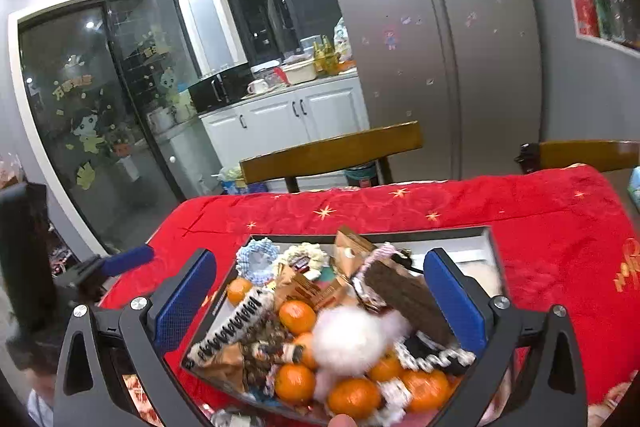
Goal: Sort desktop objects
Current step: 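Withdraw both open tools from the tray back toward the loose items, then grasp the pink bead bracelet with the right tool while the left tool grasps an orange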
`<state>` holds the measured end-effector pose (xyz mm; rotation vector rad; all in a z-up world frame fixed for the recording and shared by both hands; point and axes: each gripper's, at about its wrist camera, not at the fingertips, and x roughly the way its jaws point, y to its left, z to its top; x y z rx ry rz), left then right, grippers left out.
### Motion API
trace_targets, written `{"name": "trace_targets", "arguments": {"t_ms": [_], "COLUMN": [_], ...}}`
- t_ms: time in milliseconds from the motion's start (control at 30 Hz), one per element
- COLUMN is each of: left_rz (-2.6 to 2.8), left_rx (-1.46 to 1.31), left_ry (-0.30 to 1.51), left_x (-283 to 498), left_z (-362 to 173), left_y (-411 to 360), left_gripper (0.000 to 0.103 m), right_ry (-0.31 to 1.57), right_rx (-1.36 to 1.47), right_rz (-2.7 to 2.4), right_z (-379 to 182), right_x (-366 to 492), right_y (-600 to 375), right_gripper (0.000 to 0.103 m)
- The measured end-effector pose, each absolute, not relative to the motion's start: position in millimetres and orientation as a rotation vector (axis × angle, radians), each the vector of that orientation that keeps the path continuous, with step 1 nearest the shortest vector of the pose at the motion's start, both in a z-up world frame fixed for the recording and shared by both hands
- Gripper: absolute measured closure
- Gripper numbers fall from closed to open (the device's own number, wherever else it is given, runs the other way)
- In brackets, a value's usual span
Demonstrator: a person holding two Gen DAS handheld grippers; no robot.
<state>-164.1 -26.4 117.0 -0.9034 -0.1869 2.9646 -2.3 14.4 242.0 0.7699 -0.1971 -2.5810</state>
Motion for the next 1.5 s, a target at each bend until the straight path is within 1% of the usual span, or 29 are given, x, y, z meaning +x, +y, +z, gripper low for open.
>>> {"name": "trace_targets", "arguments": {"t_ms": [367, 500, 767, 967, 1233, 1367, 1500], "left_rz": [2.964, 2.945, 2.912, 2.888, 2.844, 2.796, 2.753], "left_rx": [-0.832, -0.82, -0.785, -0.797, -0.879, -0.92, -1.018], "left_ry": [-0.11, -0.065, -0.032, 0.044, 0.069, 0.108, 0.142], "left_x": [-93, -62, -19, 6, 14, 12, 6], "left_z": [147, 147, 138, 118, 88, 66, 39], "left_y": [0, 15, 43, 63, 70, 72, 70], "left_gripper": [0.0, 0.0, 0.0, 0.0, 0.0, 0.0, 0.0], "right_ry": [-0.188, -0.194, -0.118, -0.074, -0.042, -0.002, -0.025], "right_rx": [0.737, 0.72, 0.64, 0.623, 0.728, 0.76, 0.83], "right_rz": [-2.634, -2.648, -2.702, -2.729, -2.728, -2.717, -2.682], "right_z": [268, 272, 272, 252, 220, 208, 192], "right_x": [66, 95, 159, 199, 232, 237, 229], "right_y": [54, 65, 82, 90, 96, 91, 86], "right_gripper": [0.0, 0.0, 0.0, 0.0, 0.0, 0.0, 0.0]}}
